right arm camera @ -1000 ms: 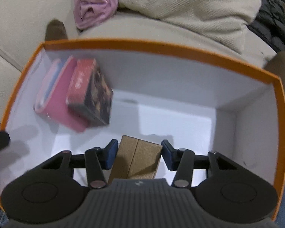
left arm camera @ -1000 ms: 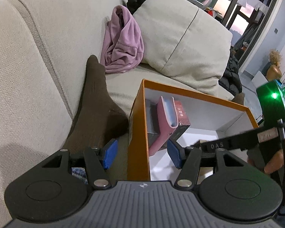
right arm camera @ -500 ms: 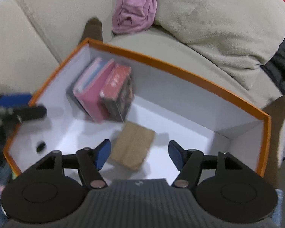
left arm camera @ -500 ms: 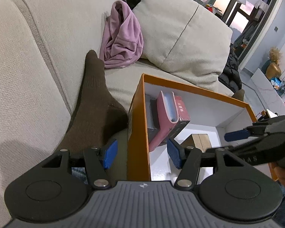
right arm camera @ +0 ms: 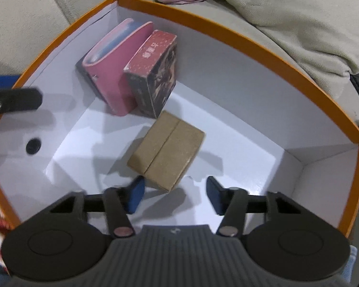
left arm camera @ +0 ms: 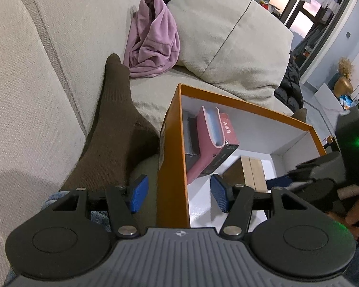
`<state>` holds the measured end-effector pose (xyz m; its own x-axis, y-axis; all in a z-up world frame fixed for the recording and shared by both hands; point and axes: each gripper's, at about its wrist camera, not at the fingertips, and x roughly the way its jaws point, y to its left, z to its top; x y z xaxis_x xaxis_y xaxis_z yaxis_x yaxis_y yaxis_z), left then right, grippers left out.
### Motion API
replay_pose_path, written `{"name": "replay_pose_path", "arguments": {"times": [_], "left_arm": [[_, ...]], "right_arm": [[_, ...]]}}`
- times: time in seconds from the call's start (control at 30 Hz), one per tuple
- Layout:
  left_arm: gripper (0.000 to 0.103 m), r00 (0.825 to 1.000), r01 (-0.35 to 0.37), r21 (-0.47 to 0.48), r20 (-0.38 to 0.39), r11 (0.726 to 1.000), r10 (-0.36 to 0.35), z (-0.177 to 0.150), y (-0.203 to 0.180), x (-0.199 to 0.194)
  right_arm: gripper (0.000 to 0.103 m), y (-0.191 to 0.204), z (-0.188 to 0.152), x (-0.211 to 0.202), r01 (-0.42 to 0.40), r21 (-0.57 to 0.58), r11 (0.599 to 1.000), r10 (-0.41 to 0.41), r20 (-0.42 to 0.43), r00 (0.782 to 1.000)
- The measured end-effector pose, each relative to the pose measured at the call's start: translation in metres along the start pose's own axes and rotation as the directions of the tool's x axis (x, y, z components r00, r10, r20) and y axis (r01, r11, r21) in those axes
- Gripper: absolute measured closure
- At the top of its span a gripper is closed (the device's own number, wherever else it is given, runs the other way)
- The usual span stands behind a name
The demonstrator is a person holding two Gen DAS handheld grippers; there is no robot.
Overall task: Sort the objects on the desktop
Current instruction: 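Push the wooden block against the red card box with the right gripper, then move both grippers out of the shoebox toward the toy pile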
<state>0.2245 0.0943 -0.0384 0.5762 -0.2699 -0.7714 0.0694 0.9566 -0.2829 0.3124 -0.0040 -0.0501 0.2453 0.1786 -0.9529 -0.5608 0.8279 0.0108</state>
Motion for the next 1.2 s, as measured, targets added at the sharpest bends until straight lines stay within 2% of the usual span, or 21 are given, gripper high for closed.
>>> {"name": "replay_pose_path", "arguments": {"times": [0.1, 0.23, 0.4, 0.53, 0.6, 0.7, 0.83, 0.97, 1.1, 1.2], "left_arm": [[0.036, 1.000, 0.001, -0.001, 0.000, 1.000, -0.001, 0.000, 0.000, 0.000], [0.036, 1.000, 0.005, -0.002, -0.006, 1.000, -0.005, 0.000, 0.001, 0.002], [0.042, 0.999, 0.032, -0.003, -0.024, 0.999, -0.032, 0.000, 0.000, 0.005], [0.052, 0.998, 0.043, -0.001, -0.039, 0.999, -0.043, 0.000, -0.001, 0.008], [0.054, 0.997, 0.058, 0.001, -0.049, 0.998, -0.058, -0.001, -0.003, 0.008], [0.054, 0.998, 0.044, 0.019, -0.046, 0.999, -0.043, -0.002, -0.006, 0.008], [0.054, 0.998, 0.046, 0.006, -0.041, 0.999, -0.045, -0.001, -0.004, 0.007], [0.054, 1.000, 0.019, -0.002, -0.003, 1.000, -0.019, 0.000, -0.001, 0.002], [0.054, 0.998, 0.003, -0.012, 0.064, 1.000, -0.003, 0.001, 0.003, -0.008], [0.054, 0.994, -0.031, 0.031, 0.109, 0.999, 0.028, 0.003, -0.004, -0.021]], "right_arm": [[0.059, 0.000, 0.007, 0.005, 0.009, -0.025, 1.000, -0.008, 0.033, 0.999], [0.058, 0.007, 0.018, 0.009, 0.067, -0.150, 0.986, -0.054, 0.089, 0.995], [0.061, 0.014, 0.026, 0.014, 0.088, -0.287, 0.954, -0.048, 0.145, 0.988], [0.061, 0.019, 0.025, 0.016, 0.093, -0.381, 0.920, -0.028, 0.171, 0.985], [0.061, 0.018, 0.027, 0.017, 0.082, -0.374, 0.924, -0.018, 0.173, 0.985], [0.060, 0.013, 0.030, 0.018, 0.048, -0.314, 0.948, 0.003, 0.161, 0.987], [0.060, 0.014, 0.027, 0.017, 0.072, -0.324, 0.943, -0.017, 0.170, 0.985], [0.055, 0.015, 0.020, 0.003, 0.099, -0.306, 0.947, -0.040, 0.193, 0.980], [0.055, 0.012, 0.003, -0.030, 0.139, -0.262, 0.955, -0.060, 0.288, 0.956], [0.054, 0.015, -0.016, -0.054, 0.187, -0.207, 0.960, -0.097, 0.379, 0.920]]}}
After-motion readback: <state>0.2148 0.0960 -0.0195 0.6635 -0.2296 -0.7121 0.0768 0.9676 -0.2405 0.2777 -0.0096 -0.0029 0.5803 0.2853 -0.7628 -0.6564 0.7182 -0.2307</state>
